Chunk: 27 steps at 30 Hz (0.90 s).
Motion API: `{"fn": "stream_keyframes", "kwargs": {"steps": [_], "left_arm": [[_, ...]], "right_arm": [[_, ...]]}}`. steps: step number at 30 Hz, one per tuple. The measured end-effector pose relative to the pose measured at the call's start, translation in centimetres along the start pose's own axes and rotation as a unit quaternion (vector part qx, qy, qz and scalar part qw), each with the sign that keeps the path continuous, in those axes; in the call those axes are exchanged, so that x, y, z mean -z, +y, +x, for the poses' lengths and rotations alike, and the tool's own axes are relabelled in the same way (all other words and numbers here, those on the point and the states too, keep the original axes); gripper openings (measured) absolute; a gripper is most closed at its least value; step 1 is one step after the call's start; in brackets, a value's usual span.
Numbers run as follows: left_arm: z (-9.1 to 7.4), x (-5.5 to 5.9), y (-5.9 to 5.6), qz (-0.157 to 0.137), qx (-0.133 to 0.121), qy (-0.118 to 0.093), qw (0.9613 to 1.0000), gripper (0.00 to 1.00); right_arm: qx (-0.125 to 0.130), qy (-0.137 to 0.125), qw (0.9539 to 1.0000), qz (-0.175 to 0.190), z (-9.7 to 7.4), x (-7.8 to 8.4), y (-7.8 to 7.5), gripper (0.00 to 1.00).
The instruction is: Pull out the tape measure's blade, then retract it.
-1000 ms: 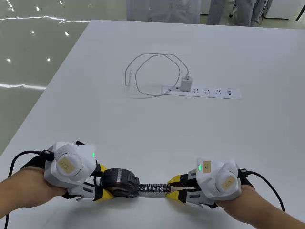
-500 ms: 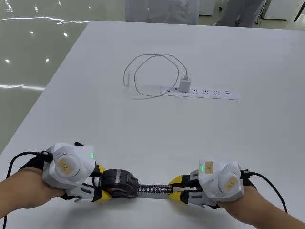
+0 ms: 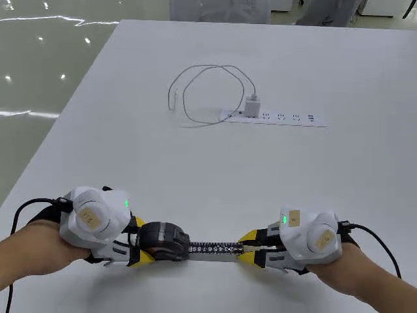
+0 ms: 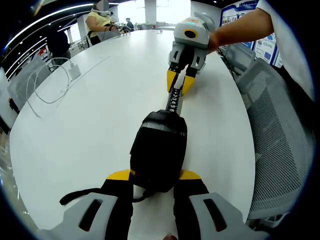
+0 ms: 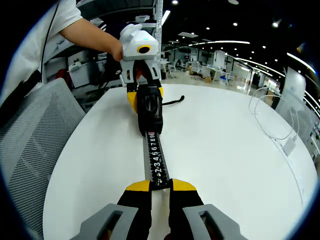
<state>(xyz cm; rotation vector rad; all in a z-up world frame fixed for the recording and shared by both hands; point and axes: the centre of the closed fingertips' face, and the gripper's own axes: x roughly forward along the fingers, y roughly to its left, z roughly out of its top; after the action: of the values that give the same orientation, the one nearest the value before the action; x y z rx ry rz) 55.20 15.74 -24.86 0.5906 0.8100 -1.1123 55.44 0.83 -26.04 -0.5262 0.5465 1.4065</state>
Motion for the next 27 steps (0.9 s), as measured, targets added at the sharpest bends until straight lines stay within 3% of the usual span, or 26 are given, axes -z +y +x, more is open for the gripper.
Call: {"fn": "stream_keyframes", "kwargs": {"steps": [27], "left_arm": [[0.1,0.0,0.0,0.003,0.002,0.000,1.0000,0.26]], "right_arm": [[0.013,0.015,0.9997,0.012,-2.0,1.8,-0.2,0.08]]}}
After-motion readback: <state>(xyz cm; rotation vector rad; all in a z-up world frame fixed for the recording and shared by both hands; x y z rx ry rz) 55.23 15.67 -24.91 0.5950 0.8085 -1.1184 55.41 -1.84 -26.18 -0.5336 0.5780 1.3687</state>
